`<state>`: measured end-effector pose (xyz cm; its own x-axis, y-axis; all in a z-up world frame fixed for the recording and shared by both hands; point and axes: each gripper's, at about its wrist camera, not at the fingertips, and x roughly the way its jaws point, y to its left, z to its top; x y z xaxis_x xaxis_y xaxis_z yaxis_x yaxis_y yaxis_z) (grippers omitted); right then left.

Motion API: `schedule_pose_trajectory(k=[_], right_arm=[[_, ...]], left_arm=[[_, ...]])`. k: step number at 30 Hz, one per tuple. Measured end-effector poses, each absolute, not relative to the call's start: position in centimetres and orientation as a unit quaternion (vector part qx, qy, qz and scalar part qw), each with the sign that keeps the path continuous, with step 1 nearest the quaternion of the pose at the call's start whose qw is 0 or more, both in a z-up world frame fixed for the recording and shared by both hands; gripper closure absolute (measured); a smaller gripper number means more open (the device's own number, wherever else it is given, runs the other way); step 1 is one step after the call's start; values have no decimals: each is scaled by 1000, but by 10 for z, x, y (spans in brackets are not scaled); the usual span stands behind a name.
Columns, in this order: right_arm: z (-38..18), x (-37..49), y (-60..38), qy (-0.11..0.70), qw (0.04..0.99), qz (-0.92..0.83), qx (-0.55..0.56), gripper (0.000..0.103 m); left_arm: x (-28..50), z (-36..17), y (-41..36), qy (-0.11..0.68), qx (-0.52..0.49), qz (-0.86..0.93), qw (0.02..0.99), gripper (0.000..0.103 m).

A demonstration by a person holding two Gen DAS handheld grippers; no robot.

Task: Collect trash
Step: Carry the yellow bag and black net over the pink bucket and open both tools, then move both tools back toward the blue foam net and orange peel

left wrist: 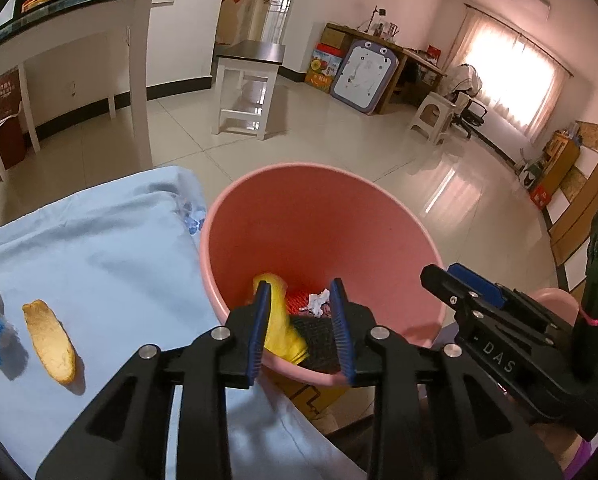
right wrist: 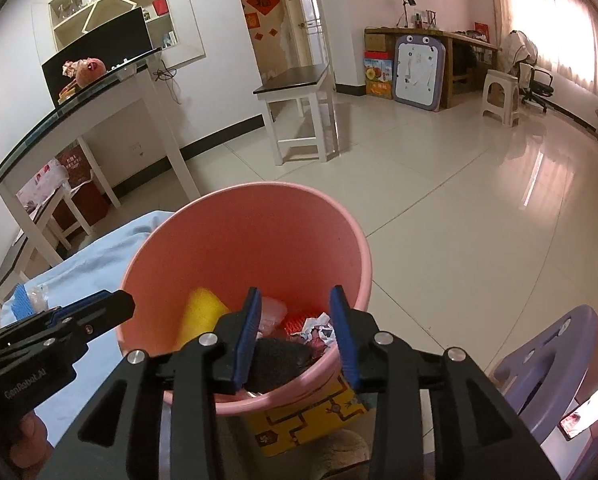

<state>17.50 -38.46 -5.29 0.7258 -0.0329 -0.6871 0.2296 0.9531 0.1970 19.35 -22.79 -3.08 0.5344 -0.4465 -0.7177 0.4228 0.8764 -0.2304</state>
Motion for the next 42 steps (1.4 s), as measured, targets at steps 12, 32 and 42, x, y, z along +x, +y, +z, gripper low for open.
schedule_pose_trajectory(k=[12, 32, 42], right_arm=[[-35, 155, -365, 344, 928, -36, 140, 60], [-21, 133, -256, 352, 921, 99, 132, 55], [-42, 163, -194, 391, 896, 165, 130, 55]], left_arm=[[170, -11, -206, 389, -17, -235, 891, 72], [108, 11, -71, 360, -47, -127, 923, 72], [104, -8, 28, 378, -104, -36, 919, 72]])
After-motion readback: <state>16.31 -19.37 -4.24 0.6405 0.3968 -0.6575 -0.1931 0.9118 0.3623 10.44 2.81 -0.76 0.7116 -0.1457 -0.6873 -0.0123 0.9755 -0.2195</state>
